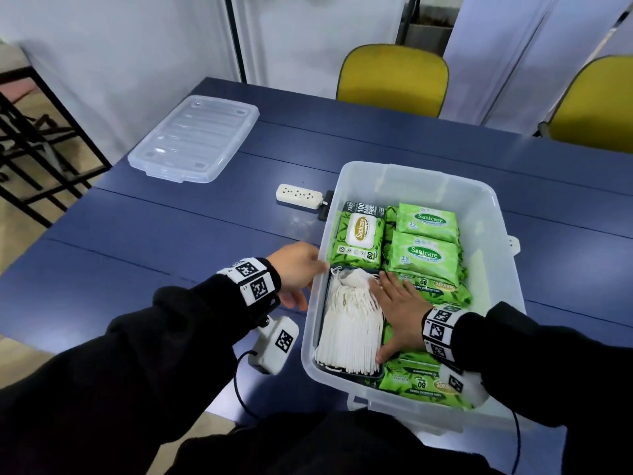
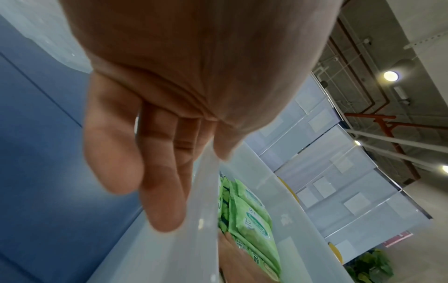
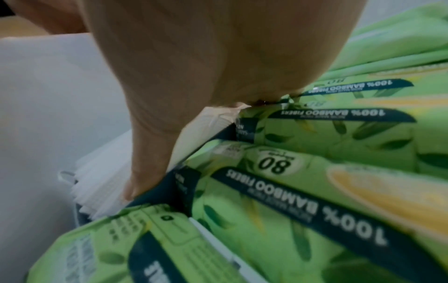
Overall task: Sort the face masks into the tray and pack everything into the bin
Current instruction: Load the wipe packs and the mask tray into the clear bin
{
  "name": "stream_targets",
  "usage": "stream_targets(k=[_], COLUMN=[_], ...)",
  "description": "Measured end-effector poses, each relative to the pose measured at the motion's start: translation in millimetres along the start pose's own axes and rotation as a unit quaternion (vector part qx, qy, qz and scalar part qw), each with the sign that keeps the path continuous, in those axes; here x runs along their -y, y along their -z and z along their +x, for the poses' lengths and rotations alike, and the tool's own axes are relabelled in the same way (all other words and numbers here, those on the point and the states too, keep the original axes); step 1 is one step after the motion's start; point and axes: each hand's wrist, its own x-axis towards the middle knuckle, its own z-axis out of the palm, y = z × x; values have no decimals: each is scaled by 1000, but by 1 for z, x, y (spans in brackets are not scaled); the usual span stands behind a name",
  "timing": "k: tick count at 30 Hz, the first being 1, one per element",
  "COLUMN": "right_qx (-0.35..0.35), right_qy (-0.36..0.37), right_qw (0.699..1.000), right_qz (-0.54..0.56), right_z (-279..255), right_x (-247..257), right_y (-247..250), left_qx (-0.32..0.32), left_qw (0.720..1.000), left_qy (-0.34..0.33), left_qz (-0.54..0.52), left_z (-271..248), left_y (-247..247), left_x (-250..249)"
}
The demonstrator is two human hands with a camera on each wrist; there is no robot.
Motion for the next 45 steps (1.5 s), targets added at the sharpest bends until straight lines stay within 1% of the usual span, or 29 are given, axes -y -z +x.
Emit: stream_targets(k=[1,3,5,6,8,10,13,14,16,17,18,20,21,22,24,26,27,29,30,32,34,36,39,42,45], right_qx=[0,-10,-52,-79,-122,-156,-213,-232,-272,-281,-276,-246,-231,-216,-203,-203,-215,-270,-294,-298,-281,-271,-266,-247,-227], right_qy=[4,6,-9,-15,-19,-17,-12,-6,29,65,111,190,201,185,125,101,104,94,74,14,-47,-85,-125,-142,-130], right_qw=[1000,996,985,980,976,973,965,960,944,936,934,942,949,958,971,974,970,956,950,952,957,959,955,958,962], right_qz=[19,91,167,183,181,169,151,156,186,201,198,127,78,40,2,-30,-46,-63,-69,-67,-50,-12,27,46,81], right_z=[-3,-9,-9,-8,-4,2,9,13,20,25,32,55,70,89,129,161,173,197,208,228,251,270,300,324,339], right_x=[0,0,-3,-5,-5,-3,5,11,31,47,67,110,129,147,173,185,188,189,189,191,196,199,202,202,198], right_y=[4,15,27,32,47,65,95,106,128,138,147,153,152,151,156,171,178,188,194,209,228,246,265,277,286], left_qx=[12,26,11,4,-5,-29,-106,-120,-113,-103,-98,-116,-133,-149,-178,-213,-232,-258,-267,-277,-276,-271,-258,-247,-222], left_qw=[1000,999,998,998,997,996,986,983,983,984,983,978,974,971,970,967,964,960,959,959,960,961,964,966,970], left_qy=[-7,-29,-47,-52,-67,-89,-119,-130,-145,-145,-145,-144,-141,-132,-99,-56,-37,-6,6,24,36,40,56,47,21], left_qz=[-9,-19,-38,-43,-35,-7,52,54,9,-28,-58,-99,-116,-128,-130,-128,-125,-108,-96,-62,-9,34,30,61,95], left_z=[-2,-8,-10,-9,-7,-2,8,11,16,18,19,23,25,27,31,37,42,59,69,90,112,136,175,211,249], left_y=[-4,-11,-16,-16,-10,1,31,44,71,86,102,139,159,182,229,267,283,309,319,333,345,355,371,386,398], left_x=[6,15,20,22,28,36,57,67,88,100,112,138,150,166,201,239,258,292,307,328,343,352,358,356,360])
